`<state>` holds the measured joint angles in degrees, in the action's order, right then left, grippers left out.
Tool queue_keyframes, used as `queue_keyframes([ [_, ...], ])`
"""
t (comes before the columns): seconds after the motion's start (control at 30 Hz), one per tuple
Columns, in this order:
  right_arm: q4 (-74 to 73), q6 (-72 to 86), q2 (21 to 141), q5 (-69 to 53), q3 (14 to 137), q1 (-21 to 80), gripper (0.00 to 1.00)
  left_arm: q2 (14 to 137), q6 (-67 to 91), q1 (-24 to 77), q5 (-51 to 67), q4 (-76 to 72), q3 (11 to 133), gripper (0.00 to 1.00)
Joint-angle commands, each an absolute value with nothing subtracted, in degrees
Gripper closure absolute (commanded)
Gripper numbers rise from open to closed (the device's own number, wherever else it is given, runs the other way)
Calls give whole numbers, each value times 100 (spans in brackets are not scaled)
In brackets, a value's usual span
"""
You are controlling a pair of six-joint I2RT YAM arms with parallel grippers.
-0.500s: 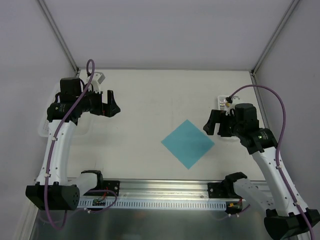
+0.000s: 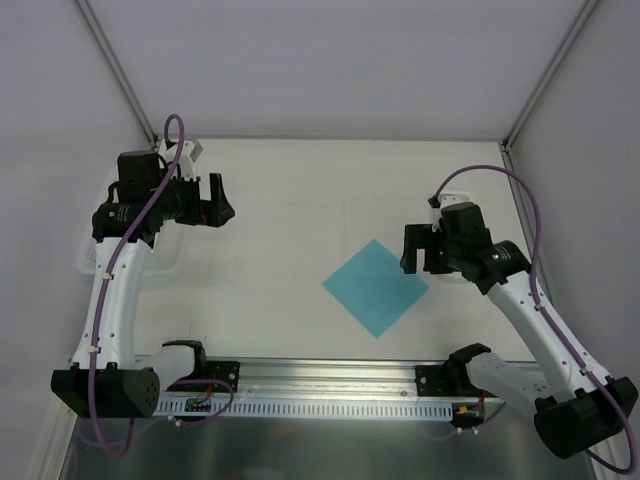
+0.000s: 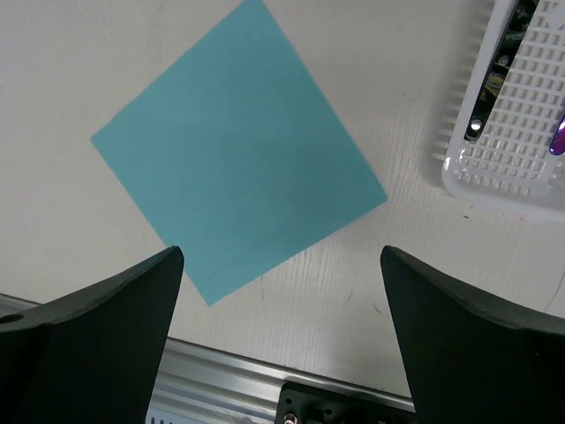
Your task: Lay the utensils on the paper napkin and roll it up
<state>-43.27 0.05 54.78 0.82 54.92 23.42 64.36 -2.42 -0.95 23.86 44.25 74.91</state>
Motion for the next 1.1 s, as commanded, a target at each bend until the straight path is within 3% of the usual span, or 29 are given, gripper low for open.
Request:
queue_keyframes([
  [0.0, -4360, -211, 5669, 352, 5714, 2364, 1, 6275, -387, -88, 2575, 4368, 7585, 1],
  [0.2, -4105, -193, 6318, -420, 5643, 2373, 1, 6319, -396, -97, 2575, 4359, 7523, 1],
  [0.73, -3718, 791, 8181, 746, 5668, 3550, 1, 6556, 192, -105, 2197, 4342, 7506, 1],
  [1.07, -3252, 1063, 9351, 554, 5809, 3814, 1, 6548, 475, -105, 2127, 4157, 7418, 1],
])
